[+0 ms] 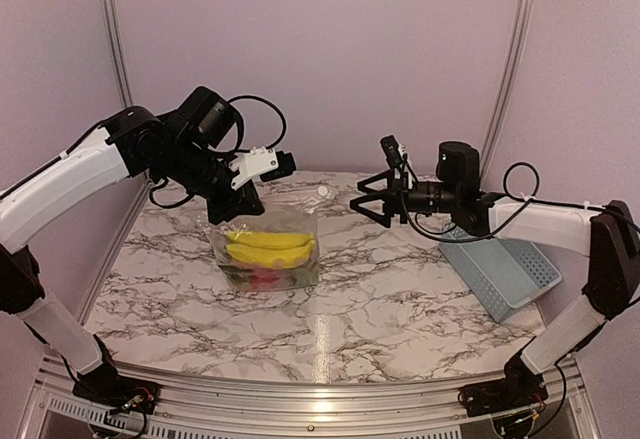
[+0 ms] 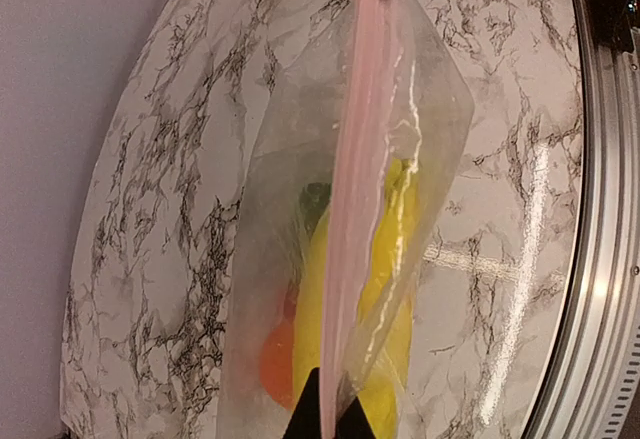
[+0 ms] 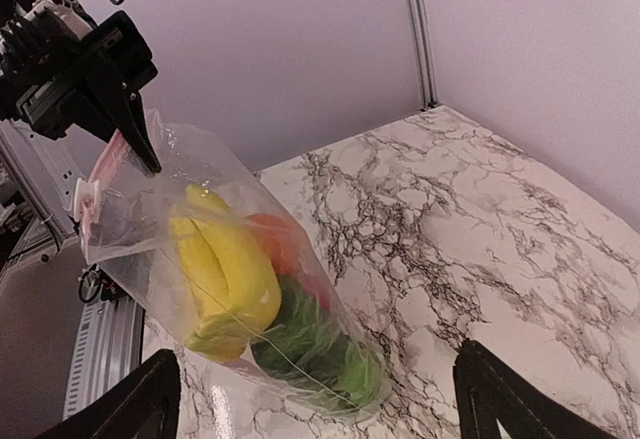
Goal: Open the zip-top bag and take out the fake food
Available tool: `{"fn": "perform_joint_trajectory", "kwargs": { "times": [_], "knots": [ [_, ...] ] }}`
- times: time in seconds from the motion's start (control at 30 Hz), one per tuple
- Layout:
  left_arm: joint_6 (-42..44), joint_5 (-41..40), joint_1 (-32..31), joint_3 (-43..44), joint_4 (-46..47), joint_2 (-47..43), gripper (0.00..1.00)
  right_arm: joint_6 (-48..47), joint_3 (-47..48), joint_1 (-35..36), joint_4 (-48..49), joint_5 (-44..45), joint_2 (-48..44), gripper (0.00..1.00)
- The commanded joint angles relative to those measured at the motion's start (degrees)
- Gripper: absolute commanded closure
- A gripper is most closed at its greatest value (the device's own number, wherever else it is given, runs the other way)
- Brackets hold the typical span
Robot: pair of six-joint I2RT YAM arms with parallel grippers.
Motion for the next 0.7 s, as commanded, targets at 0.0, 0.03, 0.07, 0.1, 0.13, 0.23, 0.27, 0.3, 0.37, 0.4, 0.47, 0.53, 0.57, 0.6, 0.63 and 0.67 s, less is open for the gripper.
{"fn": "perform_joint_trajectory", "kwargs": {
  "times": [0.0, 0.03, 0.07, 0.1, 0.13, 0.23, 0.27, 0.3, 0.37, 0.4, 0.47, 0.53, 0.57, 0.6, 0.63, 0.67],
  "knots": [
    [3.86, -4.14, -3.05, -1.31, -1.7, 1.63, 1.0, -6.39, 3.85, 4.24, -4.01, -1.42, -0.9, 0.09],
    [3.86, -4.54, -3.28, -1.55, -1.17, 1.67, 1.0, -7.46, 3.93, 5.24, -4.75, -1.39, -1.24, 0.1],
    [3.7, -4.99, -3.35, -1.82, -0.49, 1.64, 1.0, -8.44, 3.89, 6.68, -5.12, -1.18, -1.68, 0.1],
    [3.59, -5.04, -3.35, -1.81, 0.17, 1.56, 1.0, -9.04, 3.67, 7.72, -5.35, -0.85, -2.15, 0.11],
    [3.48, -5.04, -3.35, -1.88, 0.96, 1.34, 1.0, -9.67, 3.47, 8.6, -5.38, -0.7, -2.69, 0.11],
    [3.51, -4.52, -3.35, -2.42, 3.76, -0.26, 1.0, -11.11, 2.98, 10.68, -5.44, 0.7, -3.93, 0.13],
    [3.66, -4.57, -3.35, -2.79, 4.68, -0.92, 1.0, -11.17, 3.02, 10.9, -5.35, 1.05, -4.0, 0.13],
    [3.93, -4.59, -3.4, -3.37, 5.84, -1.69, 1.0, -11.19, 3.16, 11.02, -5.07, 0.84, -3.95, 0.14],
    [4.74, -4.41, -3.36, -5.3, 8.28, -3.42, 1.0, -10.99, 3.59, 11.05, -4.2, 0.37, -3.77, 0.18],
    [4.92, -4.47, -3.37, -6.26, 9.55, -4.27, 1.0, -10.79, 3.85, 11.08, -3.9, 0.15, -3.67, 0.19],
    [5.17, -4.47, -3.36, -7.29, 11.03, -5.23, 1.0, -10.63, 4.55, 11.06, -3.55, -0.17, -3.51, 0.21],
    [5.27, -4.49, -3.36, -8.18, 12.24, -5.95, 1.0, -10.49, 4.99, 11.06, -3.45, -0.06, -3.25, 0.25],
    [5.23, -4.5, -3.36, -8.79, 13.52, -6.54, 1.0, -10.35, 5.15, 11.05, -3.41, 0.03, -3.08, 0.27],
    [5.23, -4.52, -3.35, -9.61, 14.54, -7.14, 1.0, -10.27, 5.35, 11.04, -3.43, 0.04, -2.86, 0.29],
    [5.23, -4.4, -3.37, -10.64, 15.54, -7.71, 1.0, -10.19, 5.53, 11.04, -3.4, 0.11, -2.61, 0.31],
    [5.35, -4.11, -3.36, -11.47, 16.59, -8.35, 1.0, -9.91, 5.67, 11.12, -3.2, 0.05, -2.45, 0.33]
  ]
}}
